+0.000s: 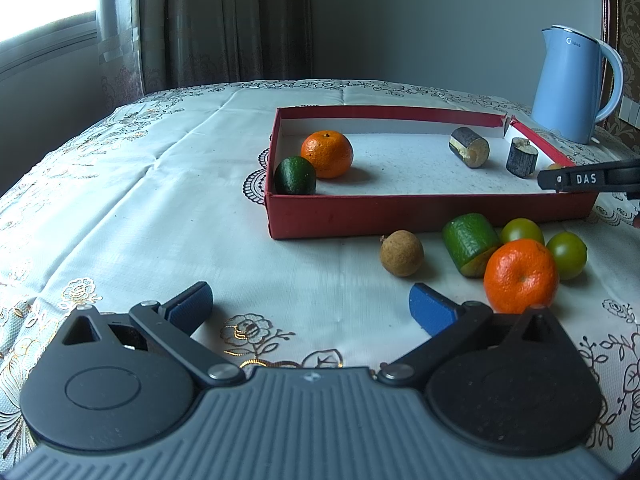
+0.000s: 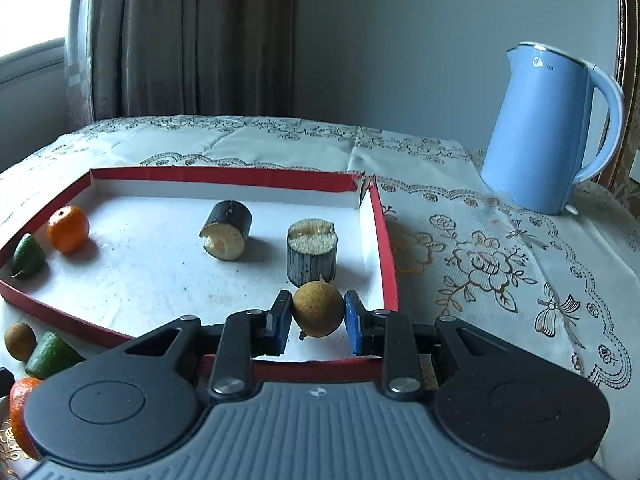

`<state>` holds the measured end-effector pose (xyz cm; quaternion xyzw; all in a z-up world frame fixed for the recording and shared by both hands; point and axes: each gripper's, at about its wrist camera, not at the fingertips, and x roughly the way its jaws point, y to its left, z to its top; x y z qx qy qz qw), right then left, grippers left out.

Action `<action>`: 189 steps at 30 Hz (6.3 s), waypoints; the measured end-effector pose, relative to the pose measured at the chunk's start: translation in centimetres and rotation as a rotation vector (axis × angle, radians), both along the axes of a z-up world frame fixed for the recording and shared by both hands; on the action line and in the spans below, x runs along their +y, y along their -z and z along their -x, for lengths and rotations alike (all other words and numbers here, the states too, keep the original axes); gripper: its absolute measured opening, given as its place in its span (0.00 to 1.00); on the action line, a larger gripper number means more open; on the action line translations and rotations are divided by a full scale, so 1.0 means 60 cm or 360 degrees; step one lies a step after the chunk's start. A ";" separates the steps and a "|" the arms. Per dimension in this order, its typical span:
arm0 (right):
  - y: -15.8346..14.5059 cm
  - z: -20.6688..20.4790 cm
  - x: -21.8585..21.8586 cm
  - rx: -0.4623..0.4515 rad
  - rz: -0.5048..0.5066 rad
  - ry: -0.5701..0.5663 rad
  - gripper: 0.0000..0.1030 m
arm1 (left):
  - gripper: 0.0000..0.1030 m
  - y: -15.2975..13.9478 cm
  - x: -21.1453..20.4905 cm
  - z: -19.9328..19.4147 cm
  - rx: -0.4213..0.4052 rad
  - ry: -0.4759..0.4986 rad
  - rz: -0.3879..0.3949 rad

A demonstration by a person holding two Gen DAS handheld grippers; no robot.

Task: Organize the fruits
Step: 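Carry the brown fruit into the red box with the right gripper and release, then close the left gripper on the second brown round fruit while the right gripper withdraws, then carry the brown fruit into the red box with the left gripper and release, then reach the right gripper to a green tomato and close on it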

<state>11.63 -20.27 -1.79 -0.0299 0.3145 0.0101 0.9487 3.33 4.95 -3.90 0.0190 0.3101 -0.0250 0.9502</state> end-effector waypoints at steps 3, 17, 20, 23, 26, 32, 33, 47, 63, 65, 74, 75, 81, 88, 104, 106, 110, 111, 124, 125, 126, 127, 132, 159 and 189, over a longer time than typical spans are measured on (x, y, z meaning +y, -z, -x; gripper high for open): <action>0.001 -0.004 -0.003 0.0012 -0.0019 0.0017 0.27 | 1.00 0.000 0.000 0.000 0.0000 0.0000 0.0000; 0.006 -0.011 -0.003 0.0026 -0.0018 0.0026 0.27 | 1.00 0.000 0.000 0.000 0.0000 0.0000 0.0001; 0.007 -0.012 -0.003 0.0024 -0.0023 0.0026 0.27 | 1.00 0.000 0.001 0.000 0.0000 0.0000 0.0001; 0.007 -0.010 -0.006 0.0013 -0.0045 0.0026 0.27 | 1.00 0.000 0.001 0.000 0.0000 0.0001 0.0001; 0.004 -0.005 -0.011 -0.0001 -0.0078 0.0033 0.29 | 1.00 0.000 0.000 0.000 0.0001 0.0001 0.0001; -0.020 0.050 -0.026 -0.0130 -0.0196 0.0005 0.60 | 1.00 0.001 0.001 0.000 0.0001 0.0001 0.0002; -0.024 0.066 -0.026 -0.0179 -0.0187 -0.0002 0.61 | 1.00 0.001 0.001 0.000 0.0001 0.0001 0.0003; -0.016 0.144 -0.073 -0.0248 -0.0300 0.0080 0.68 | 1.00 0.002 0.000 0.000 0.0001 0.0001 0.0005; 0.008 0.143 -0.076 -0.0088 -0.0253 0.0121 0.75 | 1.00 -0.008 -0.020 0.004 -0.0031 0.0044 -0.0041; 0.008 0.142 -0.077 -0.0084 -0.0255 0.0125 0.75 | 1.00 -0.016 -0.025 0.002 -0.0059 0.0069 -0.0040; 0.010 0.139 -0.081 -0.0061 -0.0267 0.0141 0.75 | 1.00 -0.017 -0.049 -0.017 -0.0121 0.0105 -0.0155; 0.010 0.139 -0.081 -0.0060 -0.0267 0.0140 0.75 | 1.00 -0.016 -0.050 -0.019 -0.0118 0.0110 -0.0152; 0.011 0.138 -0.079 -0.0050 -0.0265 0.0140 0.75 | 0.68 -0.006 -0.049 -0.031 -0.0049 0.0142 -0.0122; 0.012 0.137 -0.079 -0.0038 -0.0263 0.0137 0.75 | 0.32 -0.008 -0.045 -0.029 -0.0044 0.0217 -0.0048; 0.018 0.130 -0.087 0.0009 -0.0297 0.0158 0.75 | 0.24 -0.012 -0.040 -0.022 -0.0049 0.0231 -0.0013; 0.018 0.130 -0.086 0.0012 -0.0296 0.0158 0.78 | 0.24 -0.017 -0.037 -0.017 -0.0058 0.0234 -0.0005; 0.019 0.129 -0.087 0.0018 -0.0297 0.0171 0.82 | 0.24 -0.040 -0.029 -0.014 -0.0087 0.0248 0.0051; 0.019 0.129 -0.087 0.0018 -0.0297 0.0170 0.82 | 0.24 -0.048 -0.027 -0.016 -0.0098 0.0251 0.0062; 0.020 0.128 -0.087 0.0027 -0.0292 0.0164 0.84 | 0.24 -0.070 -0.018 -0.124 -0.0058 0.0175 0.0097; 0.019 0.128 -0.087 0.0027 -0.0292 0.0164 0.84 | 0.24 -0.066 -0.017 -0.131 -0.0036 0.0174 0.0109; 0.019 0.128 -0.087 0.0027 -0.0291 0.0164 0.85 | 0.24 -0.063 -0.018 -0.137 -0.0021 0.0177 0.0112; 0.020 0.128 -0.087 0.0028 -0.0290 0.0163 0.85 | 0.24 -0.060 -0.019 -0.140 -0.0016 0.0178 0.0105; 0.021 0.128 -0.085 0.0031 -0.0283 0.0160 0.86 | 0.24 -0.046 -0.027 -0.153 0.0015 0.0175 0.0065; 0.023 0.125 -0.078 0.0049 -0.0245 0.0147 0.88 | 0.92 -0.067 -0.039 -0.046 -0.0246 0.0209 0.0041; 0.022 0.125 -0.076 0.0051 -0.0233 0.0140 0.90 | 1.00 -0.002 0.002 -0.035 0.0046 0.0037 0.0084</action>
